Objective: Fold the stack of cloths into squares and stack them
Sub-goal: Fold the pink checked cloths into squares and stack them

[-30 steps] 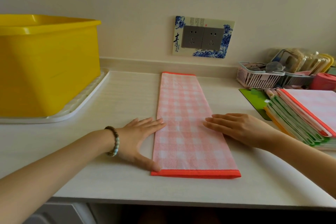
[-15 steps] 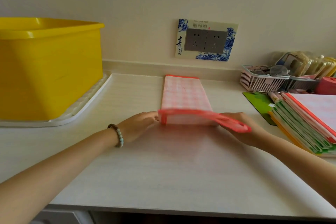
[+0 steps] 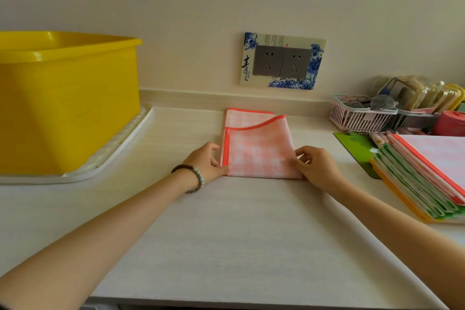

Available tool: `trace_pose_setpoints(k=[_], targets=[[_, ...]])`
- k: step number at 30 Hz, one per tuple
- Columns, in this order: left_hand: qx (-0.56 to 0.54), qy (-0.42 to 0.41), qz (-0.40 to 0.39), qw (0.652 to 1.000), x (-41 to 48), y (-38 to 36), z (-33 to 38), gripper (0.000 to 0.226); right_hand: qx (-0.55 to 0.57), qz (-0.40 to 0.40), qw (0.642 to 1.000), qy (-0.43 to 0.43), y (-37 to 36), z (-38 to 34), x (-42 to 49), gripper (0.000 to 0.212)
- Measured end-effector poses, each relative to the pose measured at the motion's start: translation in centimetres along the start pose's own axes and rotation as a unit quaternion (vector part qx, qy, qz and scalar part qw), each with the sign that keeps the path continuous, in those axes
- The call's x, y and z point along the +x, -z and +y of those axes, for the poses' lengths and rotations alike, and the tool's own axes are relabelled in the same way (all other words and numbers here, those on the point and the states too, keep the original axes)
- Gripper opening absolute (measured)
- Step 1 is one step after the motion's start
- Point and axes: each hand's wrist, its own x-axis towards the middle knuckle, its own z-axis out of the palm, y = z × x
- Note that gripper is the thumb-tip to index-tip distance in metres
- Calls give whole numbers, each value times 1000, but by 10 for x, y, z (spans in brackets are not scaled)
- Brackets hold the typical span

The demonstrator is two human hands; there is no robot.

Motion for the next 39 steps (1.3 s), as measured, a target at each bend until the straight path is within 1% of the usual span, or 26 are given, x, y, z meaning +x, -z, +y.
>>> trace_pose_setpoints(k=[2,3,4,6,8,9,10,11,13,15,17,19,25,32,36,38,39], targets=[[52,5,-1,999,-2,2,5,73,-67,13,998,-8,-3,-2,-3,21],[81,-3,2,997,-4,3,7,71,-97,16,995,0,-3,-3,-7,28],[112,-22,8,993,-6,4,9,67,-112,17,993,21,-5,-5,-11,33],[150,-101,18,983,-15,4,12,55,-114,-2,990,85,-7,-12,-23,39],[166,-192,-19,967,-27,3,16,51,-127,-71,979,141,-9,-21,-36,44],[182,-221,-54,957,-33,2,19,53,-137,-113,971,158,-10,-25,-42,46],[208,-231,-89,946,-38,0,21,53,-146,-152,963,166,-12,-29,-48,47],[240,-223,-118,937,-42,-2,21,51,-154,-183,956,172,-14,-32,-53,49],[284,-192,-148,928,-47,-7,19,52,-172,-224,942,179,-16,-36,-60,50],[289,-177,-159,927,-47,-10,16,53,-196,-252,931,177,-18,-39,-62,51],[265,-171,-165,935,-47,-12,15,54,-222,-267,920,181,-18,-39,-61,53],[248,-169,-166,939,-48,-12,14,55,-233,-270,915,188,-17,-39,-59,53],[258,-163,-163,938,-52,-10,17,56,-249,-283,906,194,-6,-29,-55,51],[255,-158,-177,937,-54,-8,17,56,-247,-288,914,143,33,12,-59,49],[260,-153,-182,936,-53,-9,18,57,-240,-289,918,129,41,20,-61,52],[256,-151,-181,938,-53,-8,18,57,-237,-274,923,128,40,18,-56,53],[252,-149,-181,939,-53,-8,18,57,-238,-251,928,136,40,17,-53,51]])
